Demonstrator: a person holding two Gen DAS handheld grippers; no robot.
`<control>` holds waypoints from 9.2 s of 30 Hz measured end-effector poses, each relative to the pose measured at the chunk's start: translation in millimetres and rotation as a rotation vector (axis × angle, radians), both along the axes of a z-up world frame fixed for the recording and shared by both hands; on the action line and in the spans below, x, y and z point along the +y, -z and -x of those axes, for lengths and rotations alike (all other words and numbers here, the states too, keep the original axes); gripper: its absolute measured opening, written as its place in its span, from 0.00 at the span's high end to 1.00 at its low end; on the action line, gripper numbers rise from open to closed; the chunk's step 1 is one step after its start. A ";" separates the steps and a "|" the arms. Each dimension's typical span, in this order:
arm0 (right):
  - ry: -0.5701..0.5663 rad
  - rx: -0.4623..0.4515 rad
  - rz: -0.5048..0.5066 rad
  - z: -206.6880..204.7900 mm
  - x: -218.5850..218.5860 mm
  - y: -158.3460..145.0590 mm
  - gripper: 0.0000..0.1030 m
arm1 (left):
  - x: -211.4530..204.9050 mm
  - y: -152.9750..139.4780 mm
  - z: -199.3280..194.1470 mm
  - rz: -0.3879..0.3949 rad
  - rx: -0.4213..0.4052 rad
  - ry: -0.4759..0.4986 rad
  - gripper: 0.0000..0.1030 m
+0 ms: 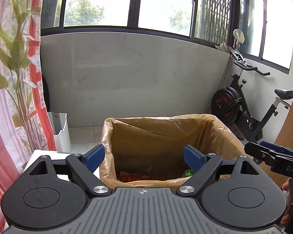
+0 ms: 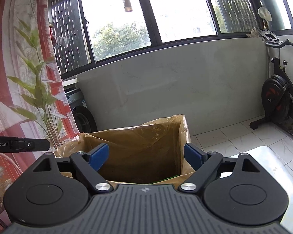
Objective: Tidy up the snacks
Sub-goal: 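Grasp the yellow chip bag with the left tool while the right tool grasps the green cucumber bag, then carry both bags over the box and release them inside, then grasp the orange bread packet with the left tool while the right tool grasps the white cracker pack, then carry both packets over the box and open both tools to drop them inside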
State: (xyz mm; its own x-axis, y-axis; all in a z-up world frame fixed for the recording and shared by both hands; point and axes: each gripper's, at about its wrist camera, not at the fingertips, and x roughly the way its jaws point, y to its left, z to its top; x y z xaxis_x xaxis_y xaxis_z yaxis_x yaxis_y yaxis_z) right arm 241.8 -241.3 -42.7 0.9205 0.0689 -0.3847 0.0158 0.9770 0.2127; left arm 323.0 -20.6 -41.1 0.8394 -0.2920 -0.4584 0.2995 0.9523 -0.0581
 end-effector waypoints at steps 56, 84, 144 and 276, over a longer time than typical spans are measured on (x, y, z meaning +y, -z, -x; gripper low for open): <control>-0.364 0.393 0.211 74.1 92.9 147.9 0.26 | 65.2 121.9 69.0 0.064 0.132 -0.096 0.08; -0.303 0.345 0.134 95.3 72.1 130.2 0.29 | 60.1 145.7 79.8 0.037 0.208 -0.027 0.27; -0.077 0.202 0.303 -91.6 36.7 29.3 0.14 | -34.4 20.9 -34.6 0.035 -0.093 0.035 0.22; -0.153 0.054 0.093 40.9 -10.7 19.0 0.53 | 34.7 37.7 50.7 0.110 -0.021 0.071 0.25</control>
